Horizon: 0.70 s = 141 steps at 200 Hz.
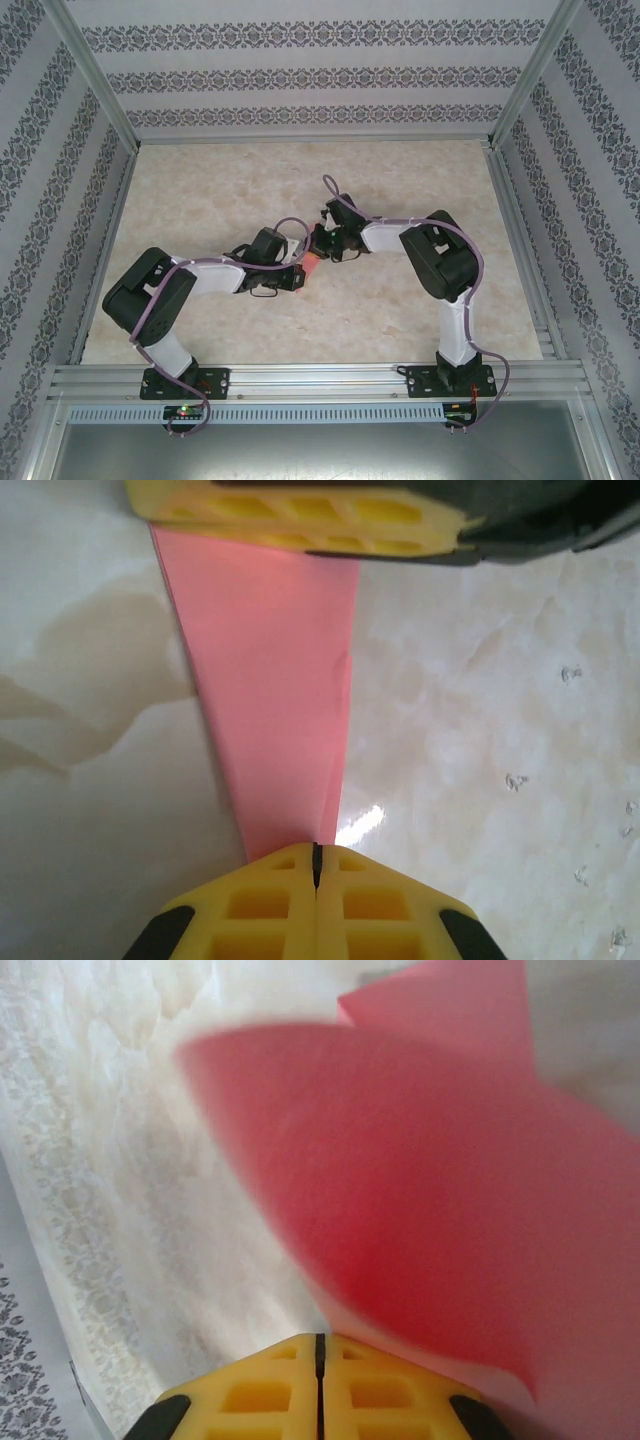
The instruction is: Fold a paper plane with a square sheet of paper (pick it up from the middle)
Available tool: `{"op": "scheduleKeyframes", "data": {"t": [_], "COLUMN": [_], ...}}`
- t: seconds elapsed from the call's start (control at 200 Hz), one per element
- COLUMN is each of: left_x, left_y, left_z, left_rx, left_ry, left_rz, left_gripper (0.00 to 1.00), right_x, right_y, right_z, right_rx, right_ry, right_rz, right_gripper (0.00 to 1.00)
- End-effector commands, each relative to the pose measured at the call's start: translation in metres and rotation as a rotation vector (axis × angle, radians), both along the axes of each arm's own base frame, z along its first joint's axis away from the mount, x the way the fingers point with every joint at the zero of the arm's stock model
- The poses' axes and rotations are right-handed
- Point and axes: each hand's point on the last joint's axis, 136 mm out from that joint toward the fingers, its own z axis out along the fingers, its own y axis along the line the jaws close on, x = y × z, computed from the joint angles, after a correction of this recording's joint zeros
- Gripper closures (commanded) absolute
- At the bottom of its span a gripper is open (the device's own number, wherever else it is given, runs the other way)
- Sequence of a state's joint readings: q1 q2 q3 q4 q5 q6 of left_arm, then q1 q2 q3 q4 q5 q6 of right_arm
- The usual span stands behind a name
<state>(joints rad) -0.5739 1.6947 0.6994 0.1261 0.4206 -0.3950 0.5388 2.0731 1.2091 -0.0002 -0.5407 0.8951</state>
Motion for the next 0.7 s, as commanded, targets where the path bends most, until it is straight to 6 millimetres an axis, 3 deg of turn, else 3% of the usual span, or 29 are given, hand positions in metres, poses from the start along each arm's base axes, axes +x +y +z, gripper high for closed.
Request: {"op": "scheduleKeyframes", "data": {"t": [0.0, 0.699], "left_x": [-0.066, -0.072], "left_y": [0.063, 0.06], "left_z": [-0.075, -0.08], "left_rx": [0.287, 0.277], "left_ry": [0.276, 0.318], "left_rz": [0.022, 0.007], "left_gripper": [1.0, 1.0], "right_x": [0.027, 0.102], "right_y": [-0.028, -0.055], "right_z": [-0.023, -0.023], "right_rx": [-0.12, -0.156], "right_ry": [-0.022, -0.046], "right_rz": [-0.058, -0.1], "right_gripper": [0.92, 0.92]}}
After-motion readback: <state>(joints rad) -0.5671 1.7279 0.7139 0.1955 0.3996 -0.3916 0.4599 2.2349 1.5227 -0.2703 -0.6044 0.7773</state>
